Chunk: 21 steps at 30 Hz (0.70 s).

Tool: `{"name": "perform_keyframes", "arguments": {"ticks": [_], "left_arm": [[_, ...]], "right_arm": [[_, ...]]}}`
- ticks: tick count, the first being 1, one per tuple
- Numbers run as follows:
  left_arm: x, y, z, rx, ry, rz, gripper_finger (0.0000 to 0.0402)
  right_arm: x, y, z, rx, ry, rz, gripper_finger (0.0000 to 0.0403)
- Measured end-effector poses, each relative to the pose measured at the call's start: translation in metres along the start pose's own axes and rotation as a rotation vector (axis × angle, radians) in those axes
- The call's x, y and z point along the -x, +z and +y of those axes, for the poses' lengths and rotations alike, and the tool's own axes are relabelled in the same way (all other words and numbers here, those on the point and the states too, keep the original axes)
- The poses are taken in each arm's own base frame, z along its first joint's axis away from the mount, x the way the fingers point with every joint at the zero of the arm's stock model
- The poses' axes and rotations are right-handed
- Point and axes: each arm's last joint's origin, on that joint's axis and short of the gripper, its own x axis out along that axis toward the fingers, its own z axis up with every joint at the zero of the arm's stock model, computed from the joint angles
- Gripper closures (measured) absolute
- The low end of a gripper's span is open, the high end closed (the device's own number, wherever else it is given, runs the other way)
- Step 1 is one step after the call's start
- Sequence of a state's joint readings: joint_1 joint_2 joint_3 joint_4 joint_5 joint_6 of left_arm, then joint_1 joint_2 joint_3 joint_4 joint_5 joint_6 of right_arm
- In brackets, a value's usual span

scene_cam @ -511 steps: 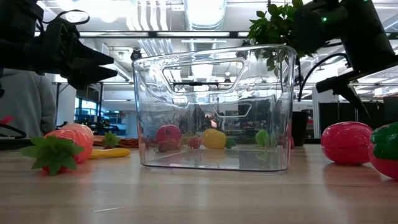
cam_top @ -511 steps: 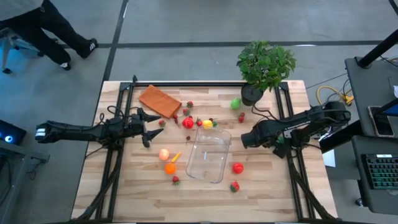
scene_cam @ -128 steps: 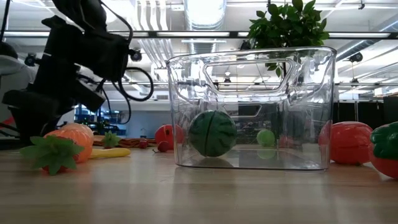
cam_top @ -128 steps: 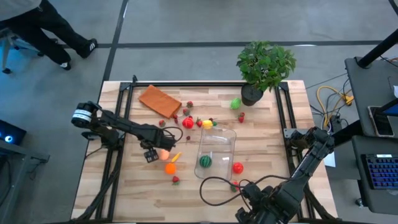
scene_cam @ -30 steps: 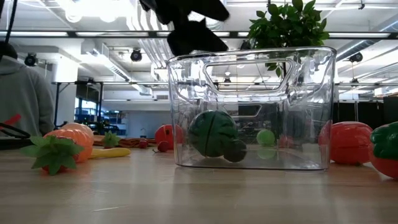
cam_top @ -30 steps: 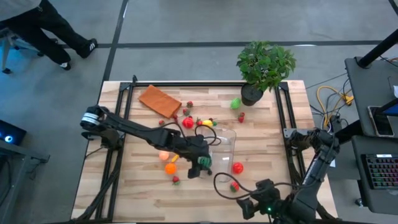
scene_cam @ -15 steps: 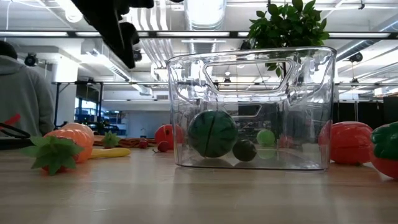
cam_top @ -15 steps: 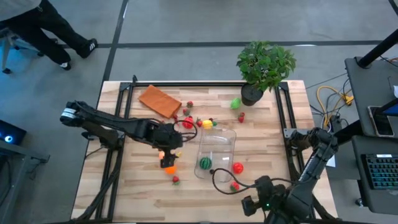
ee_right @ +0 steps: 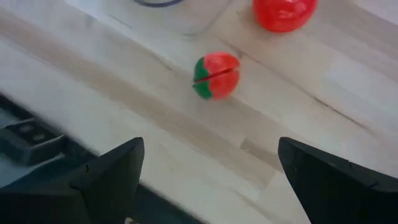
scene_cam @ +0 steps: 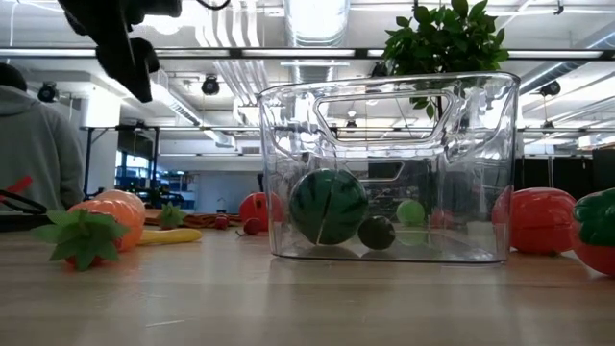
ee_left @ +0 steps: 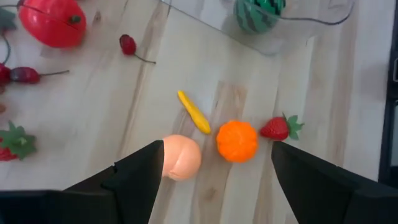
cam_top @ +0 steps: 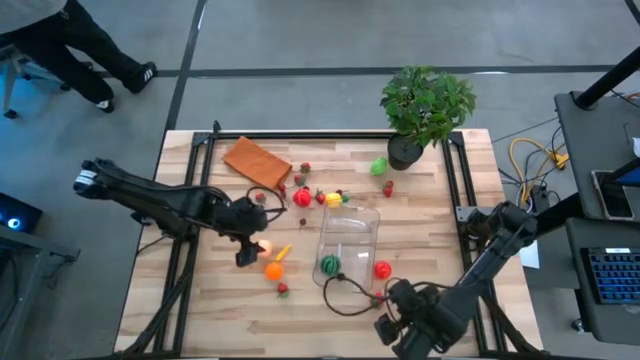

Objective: Pick and placing Produce into tupperware
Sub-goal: Put the strawberry into the transparent bin

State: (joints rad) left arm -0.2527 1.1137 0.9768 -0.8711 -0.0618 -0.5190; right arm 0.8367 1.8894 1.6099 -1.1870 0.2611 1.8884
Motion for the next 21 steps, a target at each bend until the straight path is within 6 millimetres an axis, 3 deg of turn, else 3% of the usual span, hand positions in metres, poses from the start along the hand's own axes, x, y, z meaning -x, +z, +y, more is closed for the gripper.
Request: {"name": "perform_keyframes", "arguments": {"ticks": [10, 21], "left_arm": [[0.011, -0.013, 0.008, 0.054, -0.029, -0.048, 0.0119], [0.009, -0.013, 0.008, 0.046, -0.024, -0.043, 0.0119]], "right_arm": [[-0.043, 0.002, -0.004, 0.000, 0.047, 0.016, 0.0075], [-0.067, 0.014, -0.011, -0.074, 0.013, 0.006, 0.0076]]}}
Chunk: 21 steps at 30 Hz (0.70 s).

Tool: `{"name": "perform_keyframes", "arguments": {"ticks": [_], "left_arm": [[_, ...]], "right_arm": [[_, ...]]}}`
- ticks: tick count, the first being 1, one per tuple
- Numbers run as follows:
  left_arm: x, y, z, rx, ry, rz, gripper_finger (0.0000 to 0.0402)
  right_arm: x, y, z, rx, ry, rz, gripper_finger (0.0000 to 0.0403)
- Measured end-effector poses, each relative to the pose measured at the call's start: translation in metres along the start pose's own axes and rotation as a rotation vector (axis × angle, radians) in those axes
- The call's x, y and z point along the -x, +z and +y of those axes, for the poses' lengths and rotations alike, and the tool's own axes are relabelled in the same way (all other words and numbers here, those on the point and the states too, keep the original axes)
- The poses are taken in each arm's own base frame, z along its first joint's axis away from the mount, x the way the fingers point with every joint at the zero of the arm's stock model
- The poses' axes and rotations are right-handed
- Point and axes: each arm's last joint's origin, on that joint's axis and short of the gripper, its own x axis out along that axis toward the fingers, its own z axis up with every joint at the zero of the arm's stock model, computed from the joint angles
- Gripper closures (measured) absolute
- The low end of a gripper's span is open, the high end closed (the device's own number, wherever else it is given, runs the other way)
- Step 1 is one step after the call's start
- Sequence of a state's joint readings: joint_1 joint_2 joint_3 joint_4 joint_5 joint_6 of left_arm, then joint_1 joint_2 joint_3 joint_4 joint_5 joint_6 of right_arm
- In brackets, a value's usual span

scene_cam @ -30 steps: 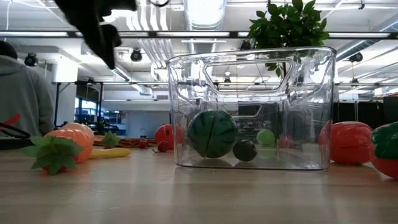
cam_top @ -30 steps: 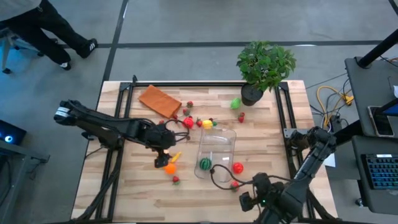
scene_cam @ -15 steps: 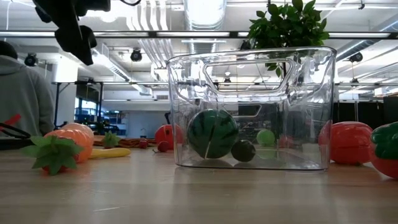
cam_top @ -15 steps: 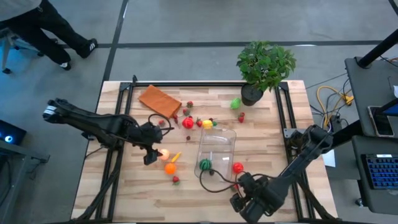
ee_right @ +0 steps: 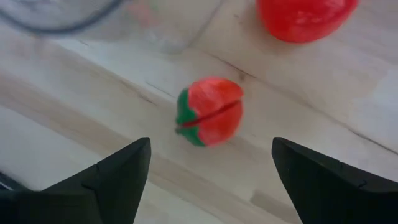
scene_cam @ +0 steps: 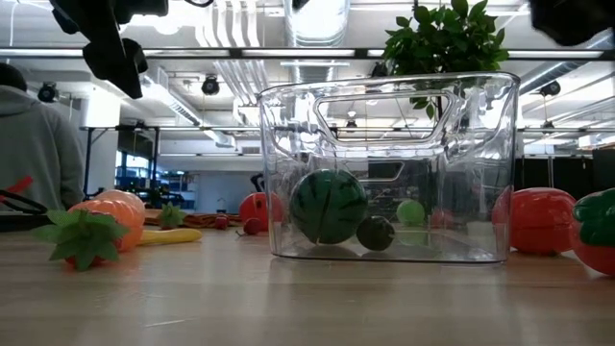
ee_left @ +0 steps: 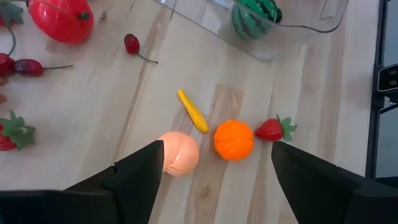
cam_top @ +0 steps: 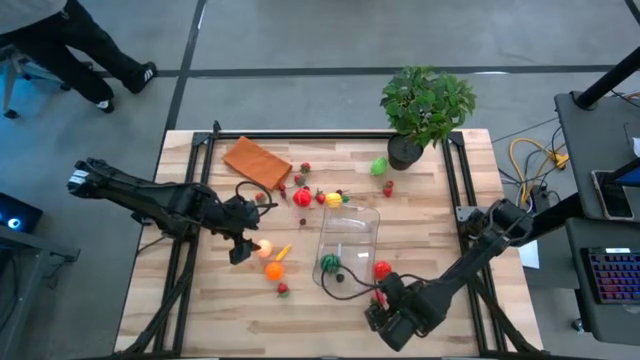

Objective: Pick and placing Produce into tupperware
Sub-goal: Put the strawberry into the transparent bin

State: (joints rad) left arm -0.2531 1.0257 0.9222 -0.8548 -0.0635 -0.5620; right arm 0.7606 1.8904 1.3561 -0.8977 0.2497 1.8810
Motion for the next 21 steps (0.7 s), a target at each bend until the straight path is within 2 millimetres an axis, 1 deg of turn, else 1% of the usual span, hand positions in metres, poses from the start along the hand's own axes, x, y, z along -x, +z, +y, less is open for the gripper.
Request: {"name": "perform_keyframes", "arguments": {"ticks": [7, 15, 21], "left_arm": [[-0.002, -0.001, 0.001, -0.002, 0.005, 0.007, 0.0119], [-0.007, -0.006, 0.003, -0.003, 0.016, 0.024, 0.0119], [-0.011, -0.009, 0.005, -0.004, 0.027, 0.041, 0.0119]], "right_arm": [[-0.009, 0.011, 0.006, 0.022, 0.035, 0.044, 0.0076], [-0.016, 0.012, 0.000, 0.040, 0.008, 0.056, 0.0076], [-0.018, 0.015, 0.001, 0.066, 0.017, 0.055, 0.0076]]}}
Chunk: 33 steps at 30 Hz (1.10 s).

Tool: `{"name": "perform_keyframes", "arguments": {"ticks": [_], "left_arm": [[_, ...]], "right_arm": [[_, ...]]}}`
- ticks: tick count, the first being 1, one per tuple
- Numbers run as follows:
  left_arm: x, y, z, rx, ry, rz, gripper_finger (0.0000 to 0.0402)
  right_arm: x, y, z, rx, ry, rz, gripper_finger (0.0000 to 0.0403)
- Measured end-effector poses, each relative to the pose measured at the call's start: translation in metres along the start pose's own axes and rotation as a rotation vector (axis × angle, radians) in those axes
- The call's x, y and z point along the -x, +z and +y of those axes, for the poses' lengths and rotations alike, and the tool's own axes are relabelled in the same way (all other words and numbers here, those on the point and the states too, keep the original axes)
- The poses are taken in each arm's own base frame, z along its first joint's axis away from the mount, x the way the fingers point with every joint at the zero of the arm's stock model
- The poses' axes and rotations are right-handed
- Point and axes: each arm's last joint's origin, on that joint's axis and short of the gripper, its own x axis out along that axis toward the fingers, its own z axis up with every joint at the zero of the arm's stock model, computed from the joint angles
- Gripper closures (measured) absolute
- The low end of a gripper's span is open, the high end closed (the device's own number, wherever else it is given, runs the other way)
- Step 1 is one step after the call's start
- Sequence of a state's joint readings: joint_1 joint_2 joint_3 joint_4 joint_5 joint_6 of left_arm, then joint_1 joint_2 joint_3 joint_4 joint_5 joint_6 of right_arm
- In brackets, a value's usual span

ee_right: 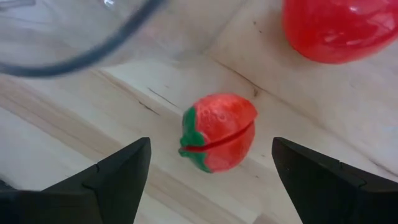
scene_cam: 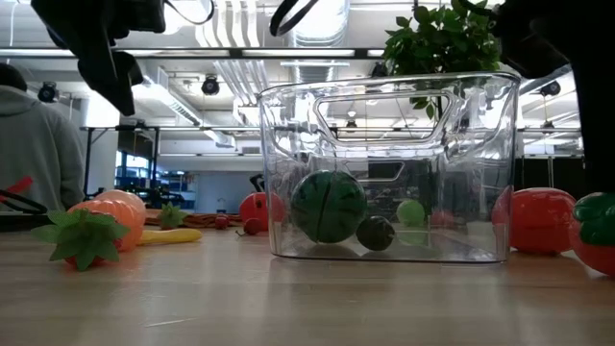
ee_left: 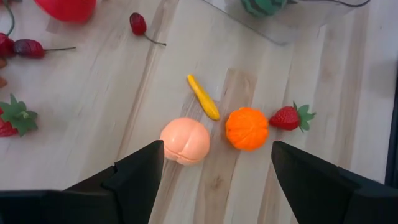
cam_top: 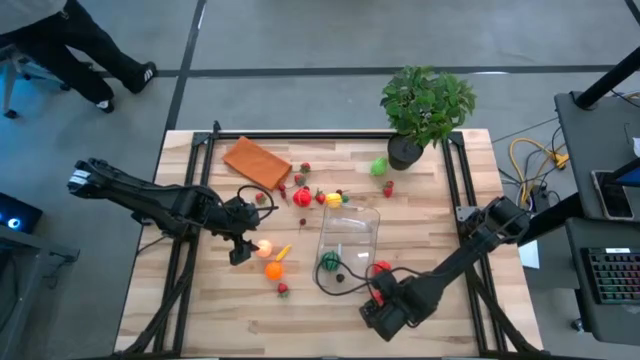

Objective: Pick and placing Produce into tupperware
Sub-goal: Put the strawberry into the transparent bin

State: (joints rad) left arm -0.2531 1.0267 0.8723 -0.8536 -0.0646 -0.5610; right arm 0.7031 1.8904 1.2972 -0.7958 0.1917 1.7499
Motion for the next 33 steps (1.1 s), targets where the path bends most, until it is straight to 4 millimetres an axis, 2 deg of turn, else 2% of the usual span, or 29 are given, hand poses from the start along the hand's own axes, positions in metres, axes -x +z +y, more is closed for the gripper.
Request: {"name": "perform_keyframes", "arguments": {"ticks": [6, 10, 16, 29, 33], "left_arm": [[0.000, 0.000, 0.000, -0.001, 0.000, 0.000, 0.0119], [0.000, 0.000, 0.000, -0.002, 0.000, 0.000, 0.0119], [0.000, 0.000, 0.000, -0.024, 0.000, 0.000, 0.0119], [0.000, 0.000, 0.000, -0.049, -0.007, -0.006, 0.0119], [0.000, 0.000, -0.001, -0.051, -0.009, -0.004, 0.0119]], "right_arm": [[-0.007, 0.005, 0.001, 0.068, -0.010, -0.021, 0.0076], [-0.019, 0.002, 0.003, 0.090, -0.032, -0.013, 0.0076], [-0.027, -0.001, 0.008, 0.100, -0.039, 0.010, 0.0076], [-0.027, -0.001, 0.006, 0.079, -0.059, 0.023, 0.0077], [-0.027, -0.001, 0.005, 0.084, -0.070, 0.003, 0.0096]]}}
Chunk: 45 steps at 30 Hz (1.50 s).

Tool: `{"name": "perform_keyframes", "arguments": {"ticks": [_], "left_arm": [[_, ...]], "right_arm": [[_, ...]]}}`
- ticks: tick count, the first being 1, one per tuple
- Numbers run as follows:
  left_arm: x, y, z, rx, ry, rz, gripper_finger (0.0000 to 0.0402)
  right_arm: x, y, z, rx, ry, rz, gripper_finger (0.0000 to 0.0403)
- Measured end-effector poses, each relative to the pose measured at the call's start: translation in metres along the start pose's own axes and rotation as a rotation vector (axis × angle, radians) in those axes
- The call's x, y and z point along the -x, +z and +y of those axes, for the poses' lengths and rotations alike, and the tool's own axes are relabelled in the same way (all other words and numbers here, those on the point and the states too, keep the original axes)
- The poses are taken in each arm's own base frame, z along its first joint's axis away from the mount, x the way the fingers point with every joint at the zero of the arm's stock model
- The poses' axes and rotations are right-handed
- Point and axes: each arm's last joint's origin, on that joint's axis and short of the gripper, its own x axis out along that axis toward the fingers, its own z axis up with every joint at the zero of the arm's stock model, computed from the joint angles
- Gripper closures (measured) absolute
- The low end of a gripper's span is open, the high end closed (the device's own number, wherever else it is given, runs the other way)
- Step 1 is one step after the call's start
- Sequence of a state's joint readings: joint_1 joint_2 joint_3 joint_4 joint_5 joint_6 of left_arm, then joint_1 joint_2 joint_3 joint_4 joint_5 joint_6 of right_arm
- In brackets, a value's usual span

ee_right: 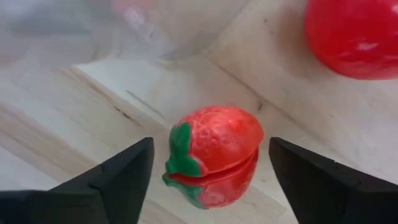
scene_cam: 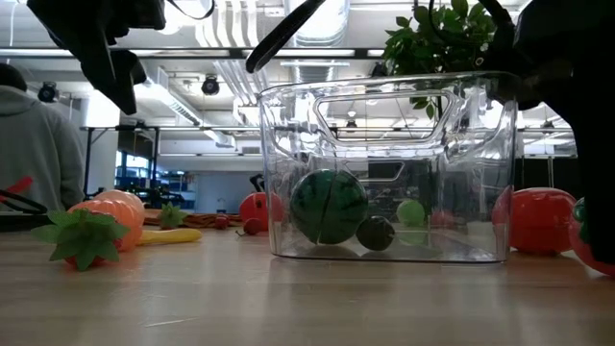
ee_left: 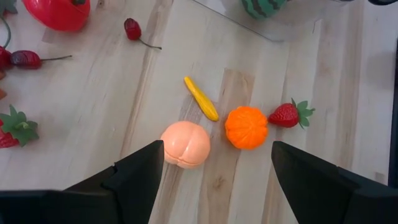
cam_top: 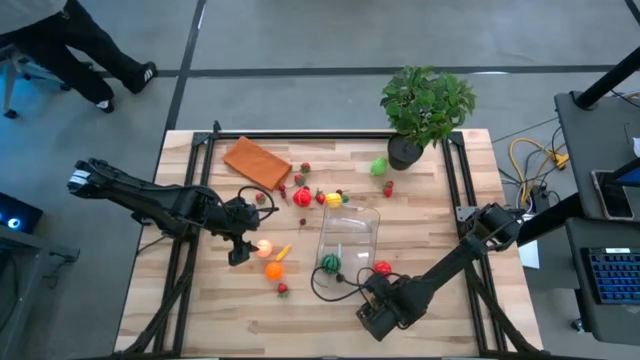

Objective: Pick and placing Produce into tupperware
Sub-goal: Put the strawberry into the transparent bin

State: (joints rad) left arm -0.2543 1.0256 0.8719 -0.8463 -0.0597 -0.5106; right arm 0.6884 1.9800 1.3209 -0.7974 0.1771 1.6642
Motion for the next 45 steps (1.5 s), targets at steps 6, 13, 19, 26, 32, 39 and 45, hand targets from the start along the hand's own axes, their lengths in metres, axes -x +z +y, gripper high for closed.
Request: {"name": "perform_keyframes", "arguments": {"ticks": [6, 13, 19, 26, 32, 39, 45], "left_arm": [[0.000, 0.000, 0.000, -0.002, -0.001, 0.001, 0.0119], [0.000, 0.000, 0.000, -0.004, -0.001, 0.001, 0.0119], [0.000, 0.000, 0.000, -0.004, -0.001, 0.001, 0.0119], [0.000, 0.000, 0.000, -0.003, -0.002, 0.002, 0.0119], [0.000, 0.000, 0.000, -0.003, -0.005, -0.003, 0.0119], [0.000, 0.003, -0.002, -0.001, -0.019, -0.029, 0.0119], [0.000, 0.003, -0.002, 0.005, -0.021, -0.030, 0.0119]], "right_arm": [[0.000, 0.000, 0.000, 0.004, 0.001, -0.005, 0.0165], [0.000, 0.000, 0.000, -0.007, 0.002, -0.003, 0.0185], [0.010, 0.000, 0.004, -0.005, 0.021, 0.003, 0.0187], [0.050, -0.003, 0.022, 0.019, 0.146, 0.015, 0.0187], [0.102, 0.004, 0.039, 0.023, 0.318, -0.056, 0.0188], [0.133, 0.047, 0.039, 0.076, 0.218, -0.284, 0.0183], [0.122, 0.076, 0.025, 0.075, 0.031, -0.270, 0.0168]]}}
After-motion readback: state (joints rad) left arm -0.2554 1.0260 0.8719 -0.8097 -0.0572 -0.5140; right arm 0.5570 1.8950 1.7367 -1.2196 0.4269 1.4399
